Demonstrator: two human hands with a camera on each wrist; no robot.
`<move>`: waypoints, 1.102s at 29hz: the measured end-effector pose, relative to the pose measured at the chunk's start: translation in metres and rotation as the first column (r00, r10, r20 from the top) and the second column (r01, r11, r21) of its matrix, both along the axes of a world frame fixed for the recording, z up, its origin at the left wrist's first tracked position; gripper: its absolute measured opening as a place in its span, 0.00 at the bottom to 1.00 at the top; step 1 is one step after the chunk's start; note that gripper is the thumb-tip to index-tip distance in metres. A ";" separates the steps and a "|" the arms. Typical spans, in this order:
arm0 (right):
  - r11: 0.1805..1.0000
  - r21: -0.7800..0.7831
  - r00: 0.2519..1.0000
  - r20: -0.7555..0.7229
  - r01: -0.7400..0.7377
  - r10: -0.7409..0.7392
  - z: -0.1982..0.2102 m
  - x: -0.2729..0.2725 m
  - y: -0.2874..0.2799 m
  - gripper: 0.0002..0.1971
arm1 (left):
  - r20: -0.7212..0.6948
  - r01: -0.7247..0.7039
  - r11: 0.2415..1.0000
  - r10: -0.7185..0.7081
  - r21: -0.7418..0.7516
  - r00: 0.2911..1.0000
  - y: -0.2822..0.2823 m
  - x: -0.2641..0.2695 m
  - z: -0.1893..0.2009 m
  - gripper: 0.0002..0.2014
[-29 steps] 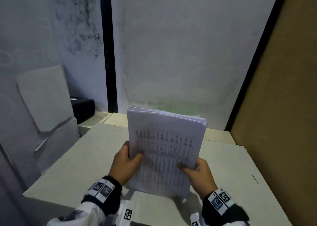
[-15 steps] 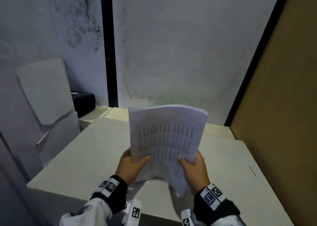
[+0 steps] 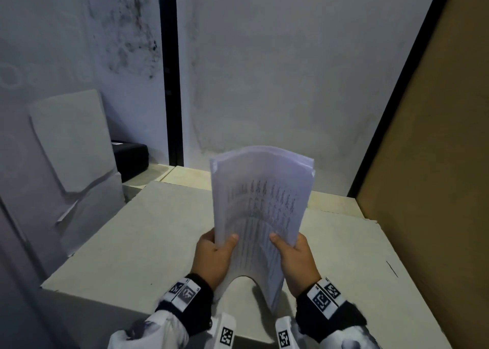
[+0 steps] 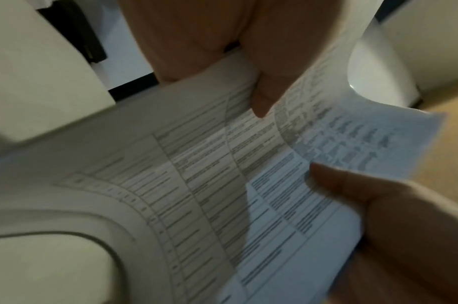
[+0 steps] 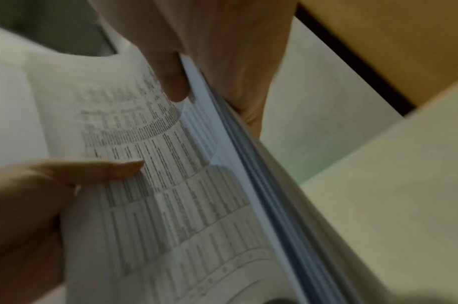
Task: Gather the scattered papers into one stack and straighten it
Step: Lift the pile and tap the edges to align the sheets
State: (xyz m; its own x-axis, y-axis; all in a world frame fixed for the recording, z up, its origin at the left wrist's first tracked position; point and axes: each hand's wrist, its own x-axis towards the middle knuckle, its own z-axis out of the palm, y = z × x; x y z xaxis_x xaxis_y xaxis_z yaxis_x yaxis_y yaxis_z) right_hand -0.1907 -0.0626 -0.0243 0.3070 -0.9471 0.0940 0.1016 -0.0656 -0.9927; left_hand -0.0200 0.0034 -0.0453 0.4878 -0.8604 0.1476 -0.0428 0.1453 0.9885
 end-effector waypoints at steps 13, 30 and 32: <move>1.000 -0.022 0.982 -0.187 -0.001 -0.003 -0.009 -0.013 0.008 0.13 | 0.006 0.009 0.998 -0.010 0.057 1.000 0.003 0.008 -0.005 0.06; 0.998 0.015 0.972 -0.228 0.060 -0.055 -0.027 -0.013 0.003 0.12 | 0.020 -0.017 0.991 0.014 0.131 1.000 -0.009 0.010 -0.021 0.04; 0.998 0.009 0.977 -0.205 0.056 -0.052 -0.026 -0.014 -0.002 0.12 | 0.005 -0.013 0.991 0.012 0.134 1.000 -0.012 0.014 -0.020 0.07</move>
State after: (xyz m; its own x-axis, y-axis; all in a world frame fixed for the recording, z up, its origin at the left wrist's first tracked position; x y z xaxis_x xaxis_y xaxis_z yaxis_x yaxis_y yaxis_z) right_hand -0.2044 -0.0645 -0.0499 0.2666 -0.9636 0.0201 -0.1073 -0.0504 -0.9930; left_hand -0.0058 -0.0090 -0.0654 0.4984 -0.8663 0.0331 -0.0480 0.0106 0.9988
